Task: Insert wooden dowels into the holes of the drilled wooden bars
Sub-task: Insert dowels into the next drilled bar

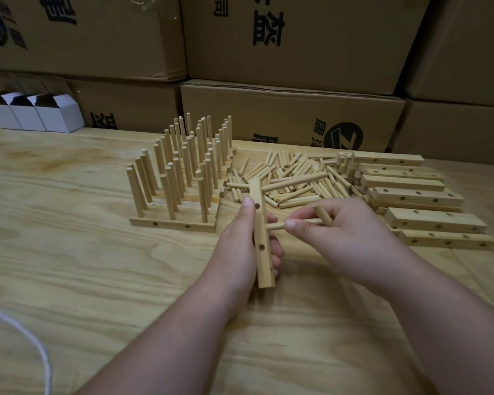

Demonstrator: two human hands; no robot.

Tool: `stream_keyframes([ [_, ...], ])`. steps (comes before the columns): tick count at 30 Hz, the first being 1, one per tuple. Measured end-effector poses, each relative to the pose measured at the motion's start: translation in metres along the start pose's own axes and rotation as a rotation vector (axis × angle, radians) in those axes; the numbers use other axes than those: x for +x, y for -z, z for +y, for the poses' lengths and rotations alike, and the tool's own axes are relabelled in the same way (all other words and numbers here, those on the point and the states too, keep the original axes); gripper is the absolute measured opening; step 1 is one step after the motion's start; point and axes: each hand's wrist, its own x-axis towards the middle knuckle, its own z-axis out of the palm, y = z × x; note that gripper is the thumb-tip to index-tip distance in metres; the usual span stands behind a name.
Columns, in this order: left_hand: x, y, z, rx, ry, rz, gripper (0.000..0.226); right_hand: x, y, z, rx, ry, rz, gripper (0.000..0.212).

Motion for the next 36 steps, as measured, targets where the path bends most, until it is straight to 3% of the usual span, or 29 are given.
stream_keyframes([
  [4,0.000,0.000,-0.002,0.108,-0.035,-0.014,0.067,0.002,0.007,-0.002,-0.042,0.033,0.070,0.010],
  [9,0.002,0.002,-0.004,0.162,-0.022,0.113,0.058,0.001,0.008,-0.007,0.051,0.058,0.114,0.060],
  [10,0.003,0.002,-0.003,0.127,-0.015,0.130,0.058,0.001,0.009,-0.007,0.113,0.060,0.128,0.057],
  [12,0.004,0.002,-0.001,0.060,-0.012,0.154,0.061,0.001,0.010,-0.008,0.263,0.064,0.193,0.025],
  [13,0.004,0.001,0.000,0.042,-0.015,0.159,0.060,0.001,0.011,-0.008,0.349,0.050,0.212,0.024],
  [16,0.003,-0.001,0.003,-0.023,-0.020,0.154,0.059,0.001,0.012,-0.008,0.378,0.014,0.219,0.057],
  [19,0.001,-0.002,0.006,-0.126,-0.025,0.132,0.060,-0.001,0.012,-0.010,0.289,-0.005,0.137,0.069],
  [22,0.000,-0.003,0.009,-0.191,-0.023,0.122,0.061,-0.003,0.012,-0.013,0.221,-0.005,-0.028,0.055],
  [27,-0.001,-0.001,0.010,-0.234,-0.008,0.135,0.060,-0.009,0.010,-0.020,0.158,0.071,-0.232,0.012],
  [31,0.001,0.000,0.009,-0.237,0.009,0.151,0.054,-0.009,0.010,-0.021,0.150,0.065,-0.220,0.020],
  [36,0.001,0.000,0.008,-0.257,0.038,0.158,0.052,-0.009,0.006,-0.020,0.090,0.106,-0.205,0.009],
])
